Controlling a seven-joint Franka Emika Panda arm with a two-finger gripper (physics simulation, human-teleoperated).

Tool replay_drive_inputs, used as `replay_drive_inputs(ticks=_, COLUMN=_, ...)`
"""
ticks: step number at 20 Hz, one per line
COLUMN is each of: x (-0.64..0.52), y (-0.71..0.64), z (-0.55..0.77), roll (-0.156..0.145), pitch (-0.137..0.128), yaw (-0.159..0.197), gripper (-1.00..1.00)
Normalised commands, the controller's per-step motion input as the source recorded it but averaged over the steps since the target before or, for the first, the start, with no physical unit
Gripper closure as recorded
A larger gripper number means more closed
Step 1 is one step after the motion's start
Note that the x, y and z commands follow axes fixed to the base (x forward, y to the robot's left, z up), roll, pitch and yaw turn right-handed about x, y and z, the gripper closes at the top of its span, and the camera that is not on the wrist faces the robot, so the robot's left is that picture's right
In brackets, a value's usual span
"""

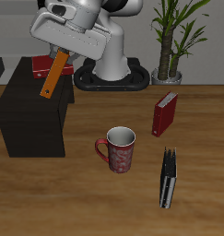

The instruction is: Place the right red book flat on top of the shelf and place the orange book flat on top of the shelf

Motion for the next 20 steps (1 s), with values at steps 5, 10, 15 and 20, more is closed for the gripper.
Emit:
replay_drive_inputs(ticks=5, x=-0.04, y=-0.44, z=0.07, roll=-0.130, pitch=-0.002, yaw=0.000, gripper=1.00)
replay_drive_inputs(ticks=10, x=-0.07, y=-0.44, z=-0.04, roll=-0.121, pitch=0.022, yaw=0.023, gripper=1.00)
replay_drive_inputs(ticks=15, x=-0.01, y=-0.46, z=-0.19, roll=-0.118, pitch=0.024, yaw=0.022, gripper=1.00)
replay_drive_inputs(ticks=20, x=0.17, y=-0.10, z=-0.45, roll=0.035, pitch=0.090, yaw=0.026, gripper=1.00)
